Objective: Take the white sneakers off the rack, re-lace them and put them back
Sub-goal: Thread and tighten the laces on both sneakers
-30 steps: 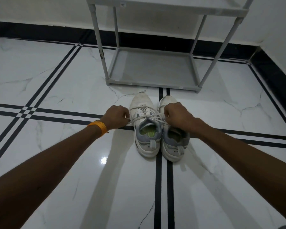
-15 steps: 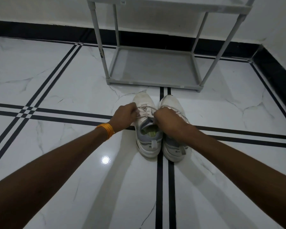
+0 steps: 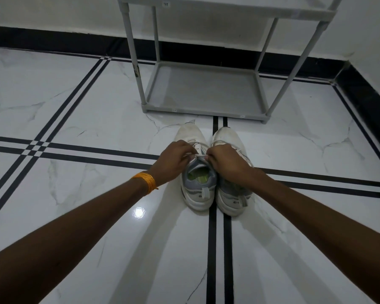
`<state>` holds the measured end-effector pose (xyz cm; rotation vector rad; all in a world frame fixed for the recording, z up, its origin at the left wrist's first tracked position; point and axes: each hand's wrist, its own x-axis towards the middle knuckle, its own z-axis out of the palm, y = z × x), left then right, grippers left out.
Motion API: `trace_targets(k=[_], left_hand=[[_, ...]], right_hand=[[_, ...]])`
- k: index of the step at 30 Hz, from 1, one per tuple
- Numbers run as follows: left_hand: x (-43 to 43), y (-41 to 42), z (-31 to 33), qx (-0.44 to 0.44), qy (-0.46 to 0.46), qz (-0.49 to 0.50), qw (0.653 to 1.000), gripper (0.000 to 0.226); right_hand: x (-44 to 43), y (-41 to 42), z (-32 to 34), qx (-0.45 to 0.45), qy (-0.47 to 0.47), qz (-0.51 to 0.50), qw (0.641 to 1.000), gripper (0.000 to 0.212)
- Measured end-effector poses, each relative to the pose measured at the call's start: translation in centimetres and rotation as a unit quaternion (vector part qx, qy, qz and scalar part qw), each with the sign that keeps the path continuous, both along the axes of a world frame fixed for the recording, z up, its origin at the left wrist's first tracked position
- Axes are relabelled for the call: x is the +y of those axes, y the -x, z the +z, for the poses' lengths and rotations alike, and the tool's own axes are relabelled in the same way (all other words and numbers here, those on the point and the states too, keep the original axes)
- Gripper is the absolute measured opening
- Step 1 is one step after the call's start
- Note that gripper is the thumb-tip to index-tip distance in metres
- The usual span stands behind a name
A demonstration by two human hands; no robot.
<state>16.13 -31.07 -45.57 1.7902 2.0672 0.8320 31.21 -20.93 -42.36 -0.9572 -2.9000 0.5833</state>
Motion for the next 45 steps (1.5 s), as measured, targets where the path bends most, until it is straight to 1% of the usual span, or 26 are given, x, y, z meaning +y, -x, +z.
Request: trace_targets(k=[3,6,9,11,12,14,16,18,21,24,25,28,30,31,33,37,39,40,41,43,45], left_hand=[[-0.5,-0.2,-0.5,-0.04,-0.033,0.015,0.999,0.016],[-0.5,-0.2,-0.9,-0.044,-0.029,0.056,0.997,0.012],[-0.5,-0.2,-1.3,0.005,0.011,0.05,0.999,0.016],[-0.5,-0.5,-1.5,0.059,0.019,0.03,0.998,0.028],[-0.6,-0.7,-1.5,0.069,0.019,0.024,0.997,0.034],[-1.0,-0.6,-1.3,0.052,0.014,0.002,0.999,0.037],[-1.4,0.0,-1.5,0.031,0.007,-0.04,0.999,0.04],[-1.6,0.6,-1.7,0.029,0.015,-0.053,0.998,0.037],[-1.2,0.4,-1.3,0.029,0.006,-0.024,0.999,0.024],[-0.7,-0.1,-0.8,0.061,-0.012,-0.013,0.998,0.014],[-0.8,-0.1,-0.9,0.078,-0.009,-0.014,0.997,0.014],[-1.0,-0.1,-1.4,0.129,-0.018,-0.028,0.991,0.023],[-1.1,-0.3,-1.0,0.143,-0.012,-0.022,0.989,0.025],[-1.1,-0.5,-0.8,0.14,-0.005,-0.015,0.99,0.025],[-0.9,-0.9,-0.5,0.107,0.007,0.003,0.994,0.024],[-0.6,-0.6,-0.9,-0.017,0.004,0.058,0.998,0.016],[-0.6,-0.2,-0.6,-0.045,0.017,0.048,0.998,0.027],[-0.7,0.0,-0.4,-0.031,0.034,0.032,0.998,0.032],[-0.8,0.2,-0.1,0.005,0.047,0.012,0.999,0.034],[-1.0,1.0,0.3,0.104,0.052,-0.027,0.993,0.034],[-1.3,1.9,0.8,0.206,0.057,-0.066,0.975,0.028]], right_hand=[[-0.8,0.0,-0.6,-0.004,-0.017,-0.022,1.0,0.011],[-1.2,0.1,-1.1,-0.002,-0.047,-0.037,0.998,0.011],[-1.5,0.1,-1.0,-0.004,-0.065,-0.042,0.997,0.011],[-1.6,0.1,-1.0,0.005,-0.063,-0.046,0.997,0.01],[-1.6,0.1,-1.0,0.012,-0.059,-0.05,0.997,0.011],[-1.6,0.2,-1.0,0.02,-0.053,-0.059,0.997,0.013],[-1.6,0.3,-1.0,0.021,-0.05,-0.063,0.997,0.015],[-1.6,0.4,-1.2,0.03,-0.042,-0.07,0.996,0.016],[-1.5,0.7,-1.3,0.06,-0.012,-0.095,0.994,0.023],[-1.7,0.7,-1.2,0.081,0.014,-0.116,0.99,0.026],[-1.9,0.6,-1.1,0.086,0.02,-0.121,0.989,0.027],[-2.5,0.6,-0.9,0.093,0.03,-0.136,0.986,0.027],[-2.7,0.6,-0.9,0.101,0.031,-0.144,0.984,0.027],[-2.8,0.6,-0.9,0.105,0.029,-0.147,0.983,0.027],[-2.9,0.7,-0.8,0.112,0.029,-0.154,0.981,0.027],[-2.9,0.8,-0.9,0.111,0.042,-0.17,0.978,0.028],[-2.8,0.9,-0.9,0.107,0.049,-0.178,0.977,0.027],[-2.8,1.0,-0.9,0.104,0.052,-0.18,0.977,0.027],[-2.8,0.9,-0.8,0.102,0.053,-0.18,0.977,0.026],[-2.8,1.0,-0.7,0.1,0.054,-0.18,0.977,0.026],[-2.8,1.0,-0.5,0.083,0.04,-0.17,0.981,0.025]])
